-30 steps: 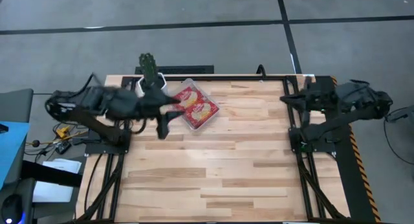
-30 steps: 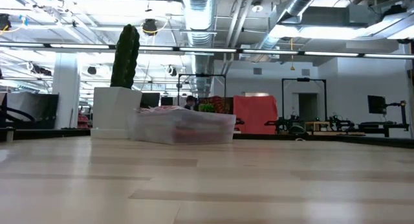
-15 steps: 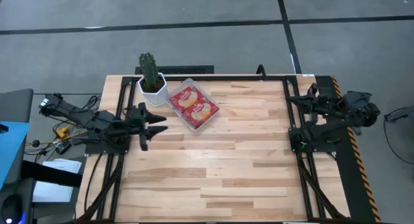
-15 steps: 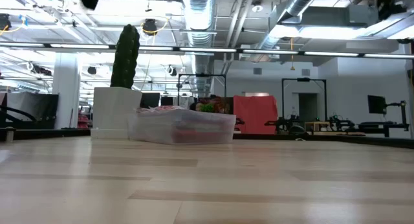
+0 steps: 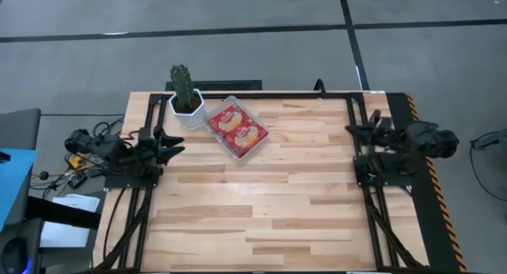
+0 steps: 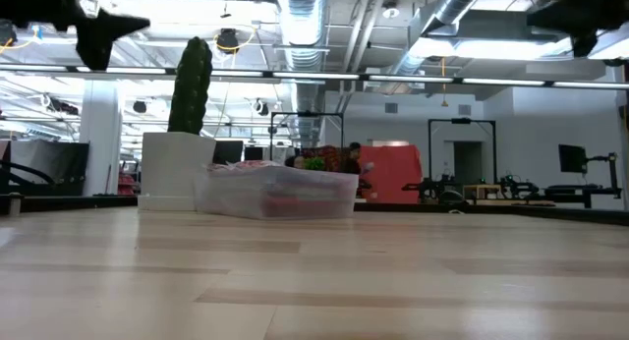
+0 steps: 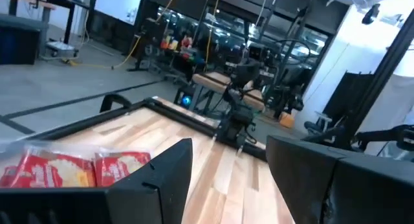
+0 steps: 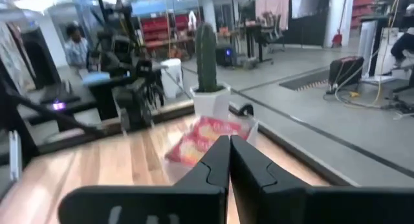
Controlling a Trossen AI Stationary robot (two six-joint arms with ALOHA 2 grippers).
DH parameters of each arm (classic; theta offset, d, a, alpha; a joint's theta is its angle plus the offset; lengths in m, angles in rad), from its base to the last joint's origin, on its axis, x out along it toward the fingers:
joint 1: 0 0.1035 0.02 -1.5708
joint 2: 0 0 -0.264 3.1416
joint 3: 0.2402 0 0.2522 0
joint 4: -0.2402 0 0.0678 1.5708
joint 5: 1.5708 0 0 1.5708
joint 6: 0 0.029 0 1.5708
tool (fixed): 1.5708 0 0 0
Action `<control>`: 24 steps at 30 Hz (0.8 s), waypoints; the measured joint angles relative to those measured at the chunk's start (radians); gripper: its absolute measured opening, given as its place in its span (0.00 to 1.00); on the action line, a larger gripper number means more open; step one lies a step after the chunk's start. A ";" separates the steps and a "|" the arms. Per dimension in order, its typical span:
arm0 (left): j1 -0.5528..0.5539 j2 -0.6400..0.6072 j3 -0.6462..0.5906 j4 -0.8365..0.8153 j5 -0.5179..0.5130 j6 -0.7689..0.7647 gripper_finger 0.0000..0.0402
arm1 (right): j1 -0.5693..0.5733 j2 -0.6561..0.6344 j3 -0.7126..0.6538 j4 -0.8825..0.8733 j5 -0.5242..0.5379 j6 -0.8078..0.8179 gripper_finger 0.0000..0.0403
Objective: Sort popcorn bags into baskets
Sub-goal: Return to Home Position
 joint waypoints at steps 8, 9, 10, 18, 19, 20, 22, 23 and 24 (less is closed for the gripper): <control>0.000 -0.006 -0.146 0.028 -0.027 -0.093 0.47 | -0.001 0.000 -0.237 0.227 -0.008 0.017 0.08; 0.000 -0.009 -0.165 0.023 -0.006 -0.118 0.47 | -0.001 0.000 -0.266 0.256 -0.017 0.016 0.07; 0.000 -0.010 -0.181 0.042 0.019 -0.141 0.47 | -0.001 0.000 -0.295 0.286 -0.022 0.016 0.07; -0.001 0.001 -0.251 0.091 0.249 -0.155 0.47 | -0.002 0.000 -0.485 0.554 -0.043 0.028 0.07; 0.000 -0.002 -0.251 0.089 0.283 -0.141 0.47 | -0.003 0.000 -0.504 0.584 -0.043 0.028 0.08; 0.000 -0.003 -0.251 0.087 0.319 -0.130 0.47 | -0.003 0.003 -0.519 0.608 -0.044 0.033 0.08; 0.000 -0.006 -0.251 0.087 0.399 -0.097 0.47 | -0.003 0.006 -0.525 0.627 -0.046 0.020 0.09; 0.000 -0.008 -0.251 0.079 0.446 -0.076 0.47 | -0.003 0.015 -0.525 0.625 -0.046 0.002 0.09; 0.000 -0.009 -0.251 0.068 0.495 -0.054 0.47 | -0.003 0.024 -0.525 0.624 -0.047 -0.015 0.09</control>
